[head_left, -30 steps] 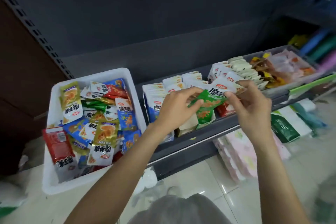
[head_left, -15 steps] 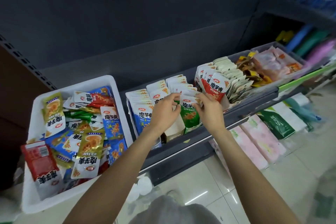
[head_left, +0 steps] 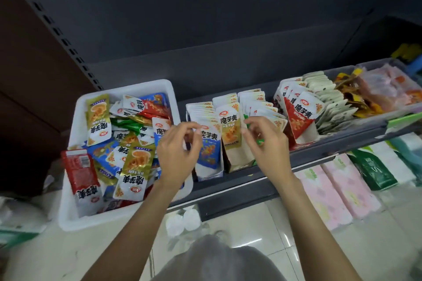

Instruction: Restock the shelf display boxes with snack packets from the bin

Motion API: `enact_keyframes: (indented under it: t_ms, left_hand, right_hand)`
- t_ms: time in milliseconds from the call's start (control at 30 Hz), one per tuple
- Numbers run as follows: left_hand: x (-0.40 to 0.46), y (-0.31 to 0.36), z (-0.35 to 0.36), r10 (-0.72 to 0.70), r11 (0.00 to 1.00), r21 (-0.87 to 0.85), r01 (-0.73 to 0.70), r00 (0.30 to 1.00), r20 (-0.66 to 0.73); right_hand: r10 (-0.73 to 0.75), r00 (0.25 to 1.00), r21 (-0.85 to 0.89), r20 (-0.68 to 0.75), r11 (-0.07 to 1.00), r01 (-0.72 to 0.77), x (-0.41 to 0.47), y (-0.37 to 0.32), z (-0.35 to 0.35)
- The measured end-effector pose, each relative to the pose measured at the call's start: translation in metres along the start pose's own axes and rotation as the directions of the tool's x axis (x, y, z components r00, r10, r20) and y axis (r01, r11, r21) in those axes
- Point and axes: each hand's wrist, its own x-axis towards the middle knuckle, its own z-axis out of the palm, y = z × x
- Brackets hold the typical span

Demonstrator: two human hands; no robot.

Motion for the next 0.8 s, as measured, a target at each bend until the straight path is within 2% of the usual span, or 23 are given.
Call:
enact_keyframes:
  t_ms: [100,200,267,400,467,533,600,667,733,800]
  left_hand:
    - [-0.013,-0.036,-0.047,-0.100,0.979,0.180,0.096,0.995,0.011]
    - [-0.025,-0.081,-0.084,-0.311,0.867,0.452,0.210,0.936,0.163]
    - [-0.035,-0.104,-0.099,-0.442,0.784,0.574,0.236,0.862,0.249]
    - [-0.041,-0.114,-0.107,-0.526,0.736,0.639,0.223,0.783,0.333]
    - [-0.039,-0.117,-0.107,-0.622,0.677,0.703,0.219,0.680,0.388]
    - [-0.038,-0.117,-0.106,-0.696,0.616,0.762,0.200,0.591,0.407]
    - [-0.036,-0.116,-0.104,-0.712,0.594,0.786,0.172,0.566,0.415]
    - [-0.037,-0.119,-0.105,-0.716,0.598,0.783,0.172,0.554,0.426]
    - [-0.039,-0.125,-0.109,-0.735,0.621,0.720,0.310,0.550,0.397]
    - [-0.041,-0.127,-0.117,-0.712,0.665,0.626,0.408,0.600,0.365]
  right_hand:
    - [-0.149,0.950,0.093,0.275,0.987,0.128,0.003,-0.040,0.030]
    - [-0.257,0.856,0.127,0.448,0.966,0.224,0.006,-0.073,0.073]
    - [-0.266,0.808,0.117,0.526,0.963,0.241,0.007,-0.090,0.107]
    - [-0.226,0.701,-0.010,0.676,0.949,0.315,0.015,-0.104,0.164]
    - [-0.227,0.609,-0.067,0.760,0.905,0.421,0.019,-0.107,0.189]
    - [-0.227,0.483,-0.075,0.846,0.846,0.527,0.021,-0.108,0.207]
    - [-0.206,0.377,-0.067,0.903,0.799,0.598,0.023,-0.109,0.218]
    - [-0.209,0.355,-0.071,0.911,0.770,0.634,0.024,-0.108,0.224]
    - [-0.241,0.396,-0.072,0.886,0.772,0.632,0.023,-0.108,0.227]
    - [-0.316,0.435,-0.038,0.843,0.772,0.635,0.026,-0.110,0.226]
